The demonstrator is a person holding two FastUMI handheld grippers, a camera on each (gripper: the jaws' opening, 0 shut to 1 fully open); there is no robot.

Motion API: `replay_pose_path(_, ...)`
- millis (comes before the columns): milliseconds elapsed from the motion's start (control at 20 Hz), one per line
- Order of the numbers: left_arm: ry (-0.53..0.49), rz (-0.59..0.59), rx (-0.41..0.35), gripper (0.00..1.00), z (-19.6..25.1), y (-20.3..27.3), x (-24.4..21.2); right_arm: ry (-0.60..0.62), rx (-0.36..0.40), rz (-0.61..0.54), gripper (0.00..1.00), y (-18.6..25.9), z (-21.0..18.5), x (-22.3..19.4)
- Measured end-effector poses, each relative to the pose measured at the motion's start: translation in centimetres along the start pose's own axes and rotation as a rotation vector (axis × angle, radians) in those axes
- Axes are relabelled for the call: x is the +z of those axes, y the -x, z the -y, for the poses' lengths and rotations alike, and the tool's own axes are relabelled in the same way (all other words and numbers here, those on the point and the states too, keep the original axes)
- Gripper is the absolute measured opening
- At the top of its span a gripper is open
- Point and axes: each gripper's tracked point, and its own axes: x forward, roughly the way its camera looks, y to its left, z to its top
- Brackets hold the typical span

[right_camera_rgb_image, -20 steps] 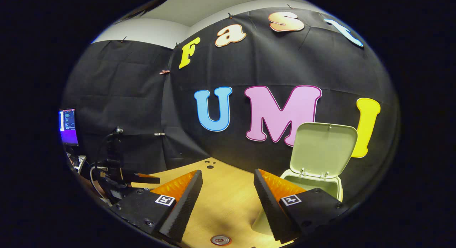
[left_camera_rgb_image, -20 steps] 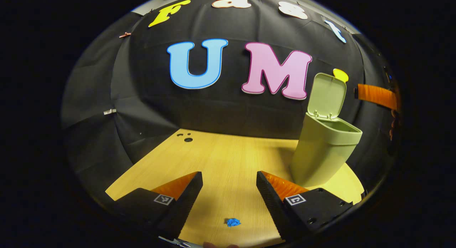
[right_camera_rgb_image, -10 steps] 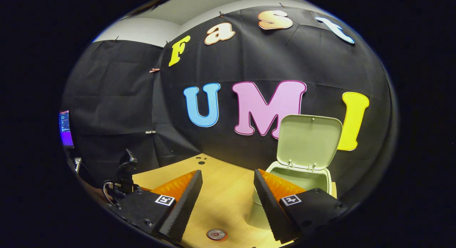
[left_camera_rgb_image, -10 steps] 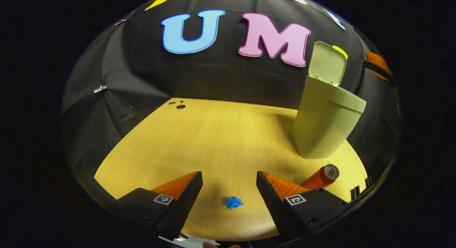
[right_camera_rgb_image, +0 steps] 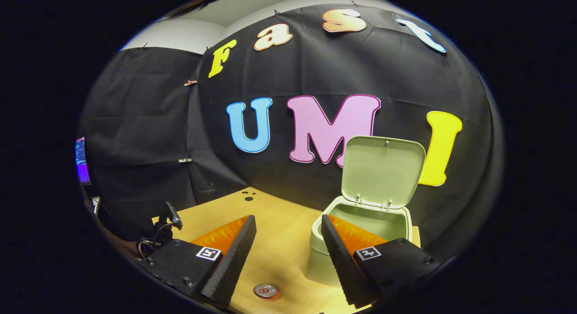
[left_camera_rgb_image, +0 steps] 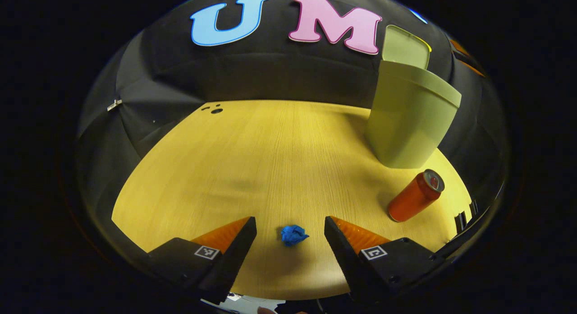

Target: Press the lid of the desktop garbage bin to open it, pick up the crumpled paper on the desktop and throw it into the bin, then pick up the pop can on the desktop and drop it into the bin, and finally close the garbage bin lid.

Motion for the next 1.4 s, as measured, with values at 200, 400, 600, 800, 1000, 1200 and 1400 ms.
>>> replay_pose_path(200, 0.008, -0.041, 0.001, 0.96, 0.2, -0.4, -0.8, -0.004, 0.014, -0.017, 0.92, 0.2, -0.3, -0.9)
replay_pose_path(400, -0.012, -0.077, -0.002, 0.88, 0.1, -0.7, -1.4, -0.041, 0.018, -0.034, 0.93, 0.5, -0.5, -1.6)
replay_pose_path(600, -0.032, -0.107, 0.009, 0.81, -0.1, -0.8, -2.0, -0.028, 0.005, -0.049, 0.93, 1.1, -0.2, -2.2)
replay_pose_path(800, -0.021, -0.145, 0.008, 0.67, -0.1, -0.9, -2.5, -0.045, -0.011, -0.058, 0.93, 1.5, 0.4, -2.5)
replay_pose_path(1000, -0.007, -0.157, 0.012, 0.53, -0.4, -1.1, -2.6, -0.059, -0.028, -0.058, 0.92, 1.6, 0.9, -2.5)
replay_pose_path(1200, 0.011, -0.143, -0.002, 0.43, -0.3, -1.1, -2.2, -0.063, -0.027, -0.074, 0.92, 1.6, 0.7, -3.1)
replay_pose_path(1400, 0.023, -0.068, -0.002, 0.41, -0.2, -0.4, 0.4, -0.076, -0.022, -0.087, 0.93, 1.5, 0.5, -3.7)
